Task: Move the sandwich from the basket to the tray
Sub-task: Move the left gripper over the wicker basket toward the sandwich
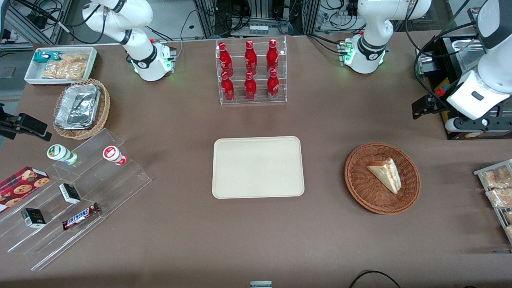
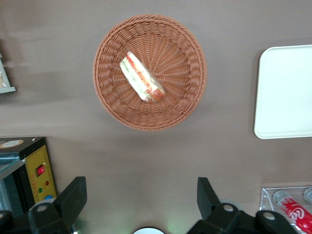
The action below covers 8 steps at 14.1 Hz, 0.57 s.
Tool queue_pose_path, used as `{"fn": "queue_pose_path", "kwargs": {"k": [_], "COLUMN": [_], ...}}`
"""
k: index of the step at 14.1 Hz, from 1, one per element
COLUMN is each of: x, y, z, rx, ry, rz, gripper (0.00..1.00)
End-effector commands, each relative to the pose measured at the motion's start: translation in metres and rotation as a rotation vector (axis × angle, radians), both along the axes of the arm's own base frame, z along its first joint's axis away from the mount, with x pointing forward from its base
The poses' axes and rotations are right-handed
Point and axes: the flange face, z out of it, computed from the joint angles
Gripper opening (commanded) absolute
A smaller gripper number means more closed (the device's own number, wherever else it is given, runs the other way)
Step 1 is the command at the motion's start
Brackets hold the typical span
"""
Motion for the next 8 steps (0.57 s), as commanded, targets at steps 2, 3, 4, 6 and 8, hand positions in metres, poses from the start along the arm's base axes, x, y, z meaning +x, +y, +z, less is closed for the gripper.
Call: {"fn": "queue_pose_path", "kwargs": {"k": [2,3,4,6,8], "x": [0.003,0.006,0.011,0.021,0.028], "y": [-0.005,-0.005,-0.005,-0.004,-0.001], "z": [-0.003,-0.012,-0.027,-0.062,-0.101], "rx": [-0.024,-0.021,-0.019,-0.013,-0.007], "ry": [0.011,0.035,0.064,0.124,0.174], "rz": [-0.018,-0.017,-0.015,-0.008,-0.001], "gripper": [1.0,1.0,1.0,1.0,1.0]}}
